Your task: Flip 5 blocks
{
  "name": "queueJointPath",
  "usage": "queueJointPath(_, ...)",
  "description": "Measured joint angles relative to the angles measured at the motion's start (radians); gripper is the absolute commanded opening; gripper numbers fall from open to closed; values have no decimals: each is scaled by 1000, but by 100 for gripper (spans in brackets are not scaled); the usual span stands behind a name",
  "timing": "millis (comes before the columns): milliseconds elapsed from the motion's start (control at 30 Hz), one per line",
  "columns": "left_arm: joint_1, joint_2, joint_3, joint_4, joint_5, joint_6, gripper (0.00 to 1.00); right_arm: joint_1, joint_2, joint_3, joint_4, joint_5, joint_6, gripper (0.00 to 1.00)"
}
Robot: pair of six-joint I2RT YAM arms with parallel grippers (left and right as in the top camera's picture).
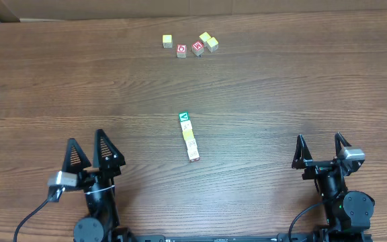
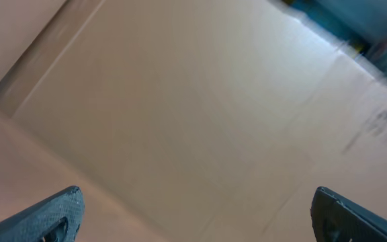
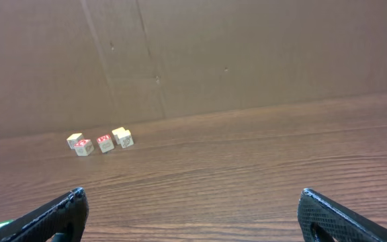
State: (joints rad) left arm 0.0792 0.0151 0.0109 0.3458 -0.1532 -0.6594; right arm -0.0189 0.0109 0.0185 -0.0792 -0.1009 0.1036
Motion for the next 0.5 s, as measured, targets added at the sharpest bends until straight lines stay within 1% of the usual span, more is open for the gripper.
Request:
queueJointPath(133, -9, 0, -2, -156, -1, 33, 100, 0, 0, 0, 0, 0, 0, 100)
queueJointPath(333, -27, 0, -3, -394, 0, 127, 100, 0, 0, 0, 0, 0, 0, 100)
queueJointPath(500, -32, 0, -3, -409, 1, 214, 99, 0, 0, 0, 0, 0, 0, 100)
